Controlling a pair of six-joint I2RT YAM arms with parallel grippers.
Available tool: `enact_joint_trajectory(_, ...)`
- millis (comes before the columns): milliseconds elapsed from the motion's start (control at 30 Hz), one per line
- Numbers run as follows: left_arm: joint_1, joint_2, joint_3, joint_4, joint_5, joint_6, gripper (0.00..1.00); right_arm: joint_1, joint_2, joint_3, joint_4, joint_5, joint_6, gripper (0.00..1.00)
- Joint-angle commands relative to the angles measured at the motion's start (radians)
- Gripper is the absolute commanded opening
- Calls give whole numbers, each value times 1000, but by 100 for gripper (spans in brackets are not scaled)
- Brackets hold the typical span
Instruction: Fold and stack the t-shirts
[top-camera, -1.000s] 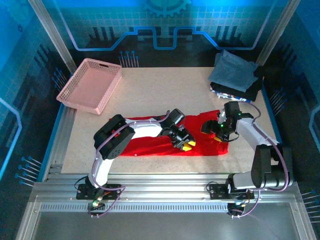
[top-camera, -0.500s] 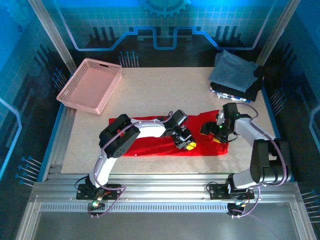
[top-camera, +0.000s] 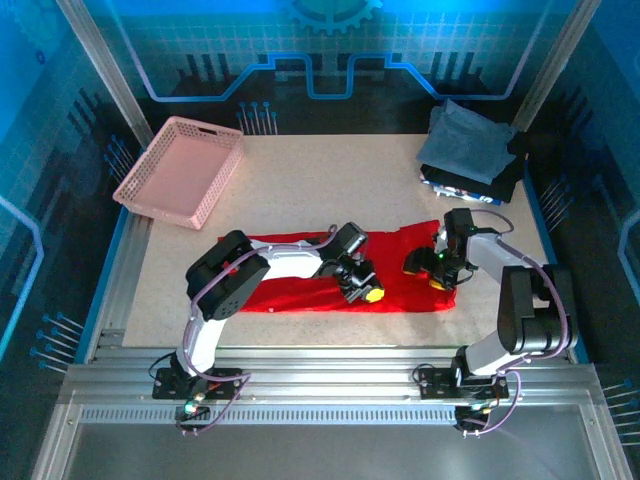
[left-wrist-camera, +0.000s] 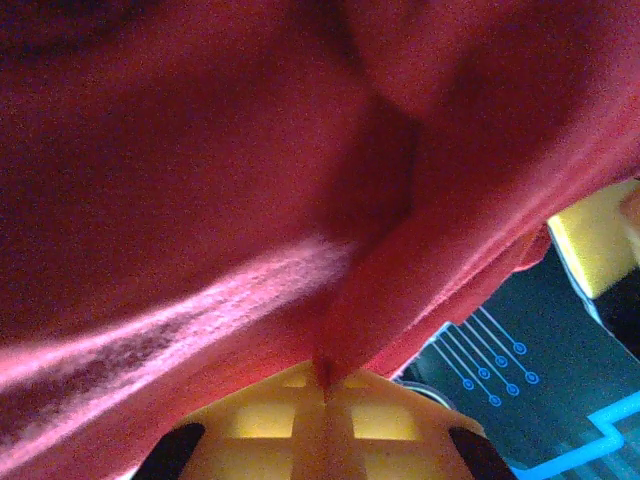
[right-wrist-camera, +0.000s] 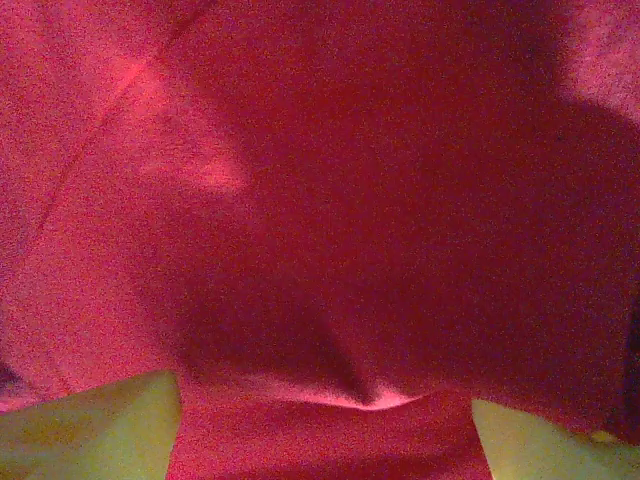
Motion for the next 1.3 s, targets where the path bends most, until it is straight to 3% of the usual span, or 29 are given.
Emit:
enact_joint_trajectory(0, 4, -17, -2, -30, 21, 23, 17, -17, 22, 1, -18, 31, 8, 78)
enact_joint_trajectory(133, 9, -58, 15, -73, 27, 52, 42, -17, -5, 23, -40, 28, 5, 79)
enact_joint_trajectory(333, 72, -208, 82, -267, -20, 187, 49, -16, -129, 75, -143, 8, 12, 81)
enact_joint_trajectory(500, 225, -269, 197, -538, -139, 434, 52, 4, -226, 121, -218, -19, 49, 82)
enact_joint_trajectory(600, 324, -273, 206, -644, -228, 581, 49, 49, -217, 105, -231, -8, 99, 80)
enact_joint_trajectory(767, 463, -322, 147, -704, -308, 688, 36, 117, -275, 44, -176, 51, 216, 72)
enact_joint_trajectory(833, 498, -349, 127, -712, -317, 716, 29, 135, -304, 44, -183, 76, 237, 61)
enact_joint_trajectory(967, 554, -394, 48, -722, -384, 751, 5, 162, -309, 42, -245, 166, 251, 19)
enact_joint_trajectory(1033, 584, -403, -9, -693, -389, 758, 0, 164, -277, 32, -252, 186, 259, 9)
enact_joint_trajectory(1267, 672, -346, -100, -620, -433, 785, 0, 194, -90, 13, -96, 172, 321, 5)
